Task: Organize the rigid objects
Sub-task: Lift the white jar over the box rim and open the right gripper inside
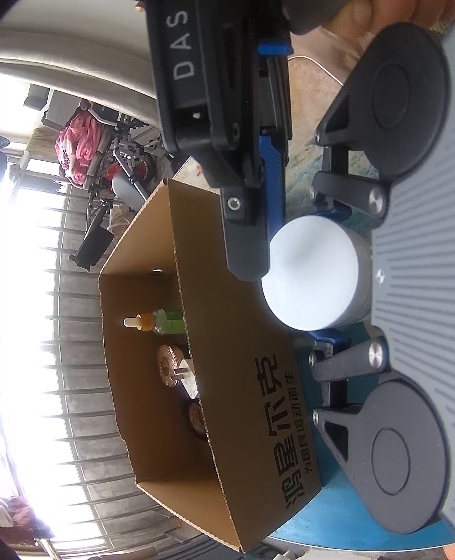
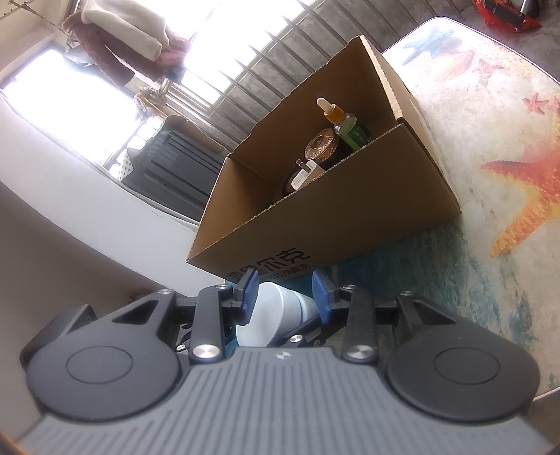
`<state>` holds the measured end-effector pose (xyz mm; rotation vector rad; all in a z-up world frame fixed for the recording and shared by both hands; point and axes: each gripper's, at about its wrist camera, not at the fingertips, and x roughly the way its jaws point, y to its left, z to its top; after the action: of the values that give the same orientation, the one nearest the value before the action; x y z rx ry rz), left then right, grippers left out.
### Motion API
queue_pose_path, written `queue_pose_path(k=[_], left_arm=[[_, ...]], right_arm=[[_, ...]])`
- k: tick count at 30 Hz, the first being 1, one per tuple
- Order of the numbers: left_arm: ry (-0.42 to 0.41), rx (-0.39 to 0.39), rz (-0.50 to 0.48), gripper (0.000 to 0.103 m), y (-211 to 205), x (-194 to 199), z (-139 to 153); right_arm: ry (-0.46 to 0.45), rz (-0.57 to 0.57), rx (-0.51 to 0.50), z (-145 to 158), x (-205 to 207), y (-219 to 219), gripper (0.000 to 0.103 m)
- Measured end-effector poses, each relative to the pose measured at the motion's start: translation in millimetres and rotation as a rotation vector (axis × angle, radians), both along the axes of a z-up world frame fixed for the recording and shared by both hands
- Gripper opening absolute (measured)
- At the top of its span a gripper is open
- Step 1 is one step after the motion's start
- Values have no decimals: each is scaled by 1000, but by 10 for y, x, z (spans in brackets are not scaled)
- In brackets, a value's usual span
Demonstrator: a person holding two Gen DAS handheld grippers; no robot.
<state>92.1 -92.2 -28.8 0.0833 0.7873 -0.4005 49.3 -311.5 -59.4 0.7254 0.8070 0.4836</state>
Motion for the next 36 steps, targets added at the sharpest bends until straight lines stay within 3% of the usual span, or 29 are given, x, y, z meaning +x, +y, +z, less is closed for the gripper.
queue_pose_path(k=[19, 36], left_arm=[[19, 74, -9, 54, -64, -51, -121], [17, 87, -11, 54, -106, -78, -100]], right_arm=[[20, 45, -32, -31, -39, 17, 37], [13, 63, -28, -30, -30, 19, 37]])
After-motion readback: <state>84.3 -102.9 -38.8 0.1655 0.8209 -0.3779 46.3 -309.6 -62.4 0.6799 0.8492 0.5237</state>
